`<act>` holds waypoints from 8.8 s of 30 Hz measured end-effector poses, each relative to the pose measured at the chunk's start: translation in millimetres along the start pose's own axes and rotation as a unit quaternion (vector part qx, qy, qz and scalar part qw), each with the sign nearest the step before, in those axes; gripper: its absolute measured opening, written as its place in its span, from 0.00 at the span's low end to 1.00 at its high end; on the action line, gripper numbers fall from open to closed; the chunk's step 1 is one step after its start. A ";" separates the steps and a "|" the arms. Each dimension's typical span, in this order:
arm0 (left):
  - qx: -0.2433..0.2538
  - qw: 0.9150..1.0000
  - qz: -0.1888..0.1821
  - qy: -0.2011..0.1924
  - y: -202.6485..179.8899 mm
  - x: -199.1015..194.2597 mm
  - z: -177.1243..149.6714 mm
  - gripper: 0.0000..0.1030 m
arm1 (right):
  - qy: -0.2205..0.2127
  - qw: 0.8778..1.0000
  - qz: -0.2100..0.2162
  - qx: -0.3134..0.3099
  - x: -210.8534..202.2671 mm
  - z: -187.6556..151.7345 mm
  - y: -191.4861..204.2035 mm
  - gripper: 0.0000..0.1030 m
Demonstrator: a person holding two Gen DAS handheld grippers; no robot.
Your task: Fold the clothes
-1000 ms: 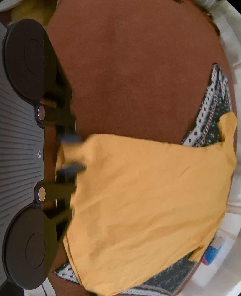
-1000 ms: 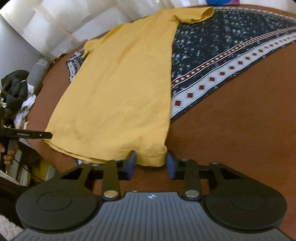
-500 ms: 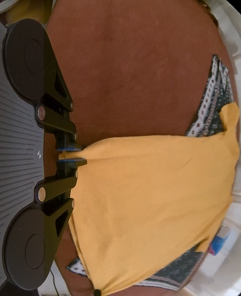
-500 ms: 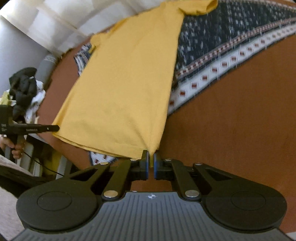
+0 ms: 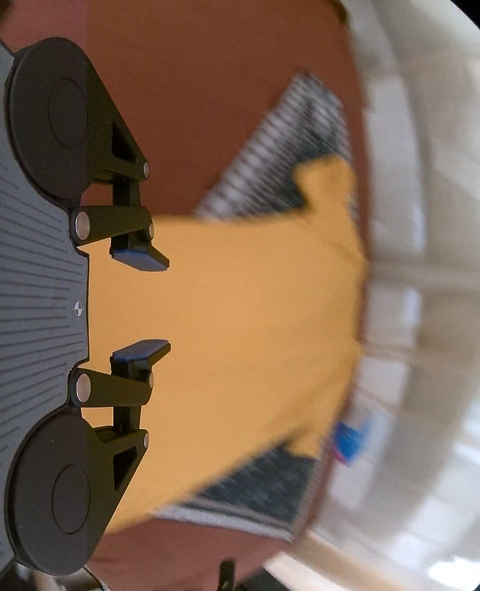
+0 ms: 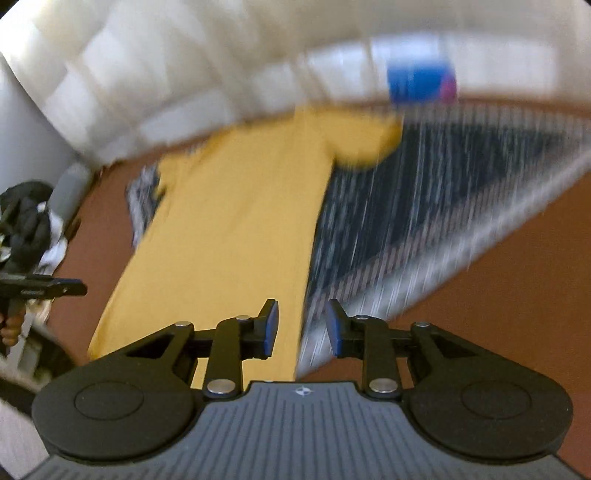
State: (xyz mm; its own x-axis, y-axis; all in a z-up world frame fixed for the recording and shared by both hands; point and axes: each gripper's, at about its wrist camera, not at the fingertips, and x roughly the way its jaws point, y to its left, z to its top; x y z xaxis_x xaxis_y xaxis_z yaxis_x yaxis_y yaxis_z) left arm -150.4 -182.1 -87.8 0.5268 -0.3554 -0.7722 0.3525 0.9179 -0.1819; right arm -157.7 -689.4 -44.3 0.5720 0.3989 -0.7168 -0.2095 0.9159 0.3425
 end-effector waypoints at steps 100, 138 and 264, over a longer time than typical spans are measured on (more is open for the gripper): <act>-0.126 0.992 -0.017 0.008 -72.2 270.8 160.6 0.43 | 0.059 0.993 0.079 0.059 298.9 204.7 -76.0 0.38; -0.074 0.996 0.025 -0.045 -66.6 215.5 147.2 0.53 | 0.070 0.994 0.089 -0.006 229.1 161.6 -46.3 0.10; -0.148 0.987 -0.049 -0.036 159.3 207.0 164.7 0.49 | 0.002 0.994 0.054 0.092 239.1 133.6 19.0 0.42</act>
State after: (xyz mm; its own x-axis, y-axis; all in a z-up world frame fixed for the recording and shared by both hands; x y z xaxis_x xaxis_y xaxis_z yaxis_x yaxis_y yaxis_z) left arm 142.2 -138.4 -176.4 0.5596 -0.4465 -0.6982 0.1679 0.8861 -0.4321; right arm 81.1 -582.8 -128.0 0.5515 0.4944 -0.6718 -0.1206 0.8442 0.5223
